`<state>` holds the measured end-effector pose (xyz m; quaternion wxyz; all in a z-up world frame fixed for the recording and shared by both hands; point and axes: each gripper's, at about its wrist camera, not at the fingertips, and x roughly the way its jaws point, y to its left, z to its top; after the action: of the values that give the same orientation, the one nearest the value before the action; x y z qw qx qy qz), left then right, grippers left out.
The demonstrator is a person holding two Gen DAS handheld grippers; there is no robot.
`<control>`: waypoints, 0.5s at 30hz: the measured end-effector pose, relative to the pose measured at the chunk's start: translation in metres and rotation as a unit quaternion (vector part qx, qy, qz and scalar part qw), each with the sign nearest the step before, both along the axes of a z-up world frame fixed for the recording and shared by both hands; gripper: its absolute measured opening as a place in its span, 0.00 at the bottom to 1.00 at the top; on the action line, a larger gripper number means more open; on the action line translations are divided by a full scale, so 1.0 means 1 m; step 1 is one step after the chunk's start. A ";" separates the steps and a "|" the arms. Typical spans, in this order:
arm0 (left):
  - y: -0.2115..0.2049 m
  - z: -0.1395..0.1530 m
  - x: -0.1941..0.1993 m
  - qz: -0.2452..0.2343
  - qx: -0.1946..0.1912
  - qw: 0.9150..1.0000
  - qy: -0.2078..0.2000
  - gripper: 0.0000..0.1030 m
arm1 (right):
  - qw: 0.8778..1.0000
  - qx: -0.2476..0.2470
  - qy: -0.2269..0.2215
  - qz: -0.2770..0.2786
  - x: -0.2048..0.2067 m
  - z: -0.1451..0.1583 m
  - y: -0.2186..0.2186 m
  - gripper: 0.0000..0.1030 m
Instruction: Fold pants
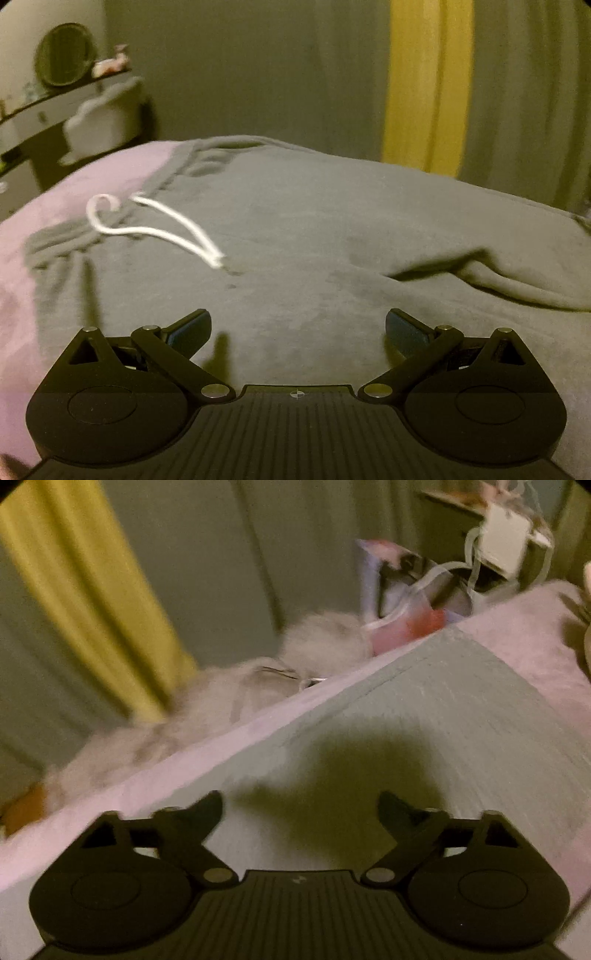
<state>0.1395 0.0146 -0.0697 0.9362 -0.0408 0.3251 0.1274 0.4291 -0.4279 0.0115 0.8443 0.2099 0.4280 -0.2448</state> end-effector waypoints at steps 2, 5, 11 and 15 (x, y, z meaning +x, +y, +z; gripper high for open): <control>-0.005 -0.007 0.008 -0.019 0.009 1.000 0.011 1.00 | 1.000 0.011 0.001 -0.019 0.026 -0.010 -0.010 0.77; -0.011 -0.022 0.019 -0.027 0.019 0.999 0.036 1.00 | 0.999 -0.003 0.000 -0.035 0.045 -0.024 -0.015 0.76; -0.009 -0.029 0.022 -0.020 0.025 0.999 0.029 1.00 | 0.994 -0.057 0.005 -0.095 0.035 -0.038 -0.008 0.29; -0.013 -0.030 0.016 -0.021 0.050 0.998 0.026 1.00 | 0.992 0.040 -0.068 -0.102 -0.009 -0.028 -0.033 0.05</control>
<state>0.1555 0.0011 -0.0996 0.9307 0.0164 0.3437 0.1244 0.4199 -0.4612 -0.0165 0.8333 0.3021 0.3551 -0.2971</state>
